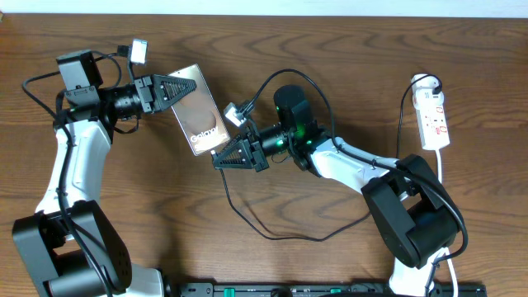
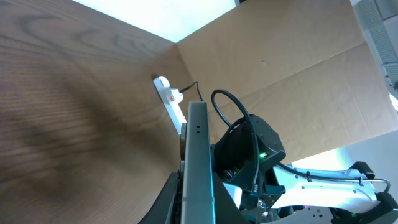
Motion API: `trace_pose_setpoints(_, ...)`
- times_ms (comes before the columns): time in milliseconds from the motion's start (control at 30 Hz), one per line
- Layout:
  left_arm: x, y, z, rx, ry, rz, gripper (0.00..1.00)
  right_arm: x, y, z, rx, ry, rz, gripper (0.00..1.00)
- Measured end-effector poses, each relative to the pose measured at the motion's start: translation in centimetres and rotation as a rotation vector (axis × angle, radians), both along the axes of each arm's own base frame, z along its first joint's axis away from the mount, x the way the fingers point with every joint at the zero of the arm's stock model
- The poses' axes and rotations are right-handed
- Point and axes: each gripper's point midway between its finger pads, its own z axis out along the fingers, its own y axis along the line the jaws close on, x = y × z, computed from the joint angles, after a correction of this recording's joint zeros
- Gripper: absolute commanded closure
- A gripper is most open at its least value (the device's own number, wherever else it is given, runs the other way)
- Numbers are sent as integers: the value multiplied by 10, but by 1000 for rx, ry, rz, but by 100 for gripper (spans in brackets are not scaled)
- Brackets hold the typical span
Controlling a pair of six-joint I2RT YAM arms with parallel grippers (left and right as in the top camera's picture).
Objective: Plug charger to phone and switch on socket
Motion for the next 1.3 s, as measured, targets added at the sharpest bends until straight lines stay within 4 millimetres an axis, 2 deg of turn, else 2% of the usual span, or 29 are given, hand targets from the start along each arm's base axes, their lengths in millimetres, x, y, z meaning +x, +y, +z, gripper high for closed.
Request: trace_pose_setpoints(1300,0,0,0,1,-2,1,92,6,1,-1,-27,45,-38,99)
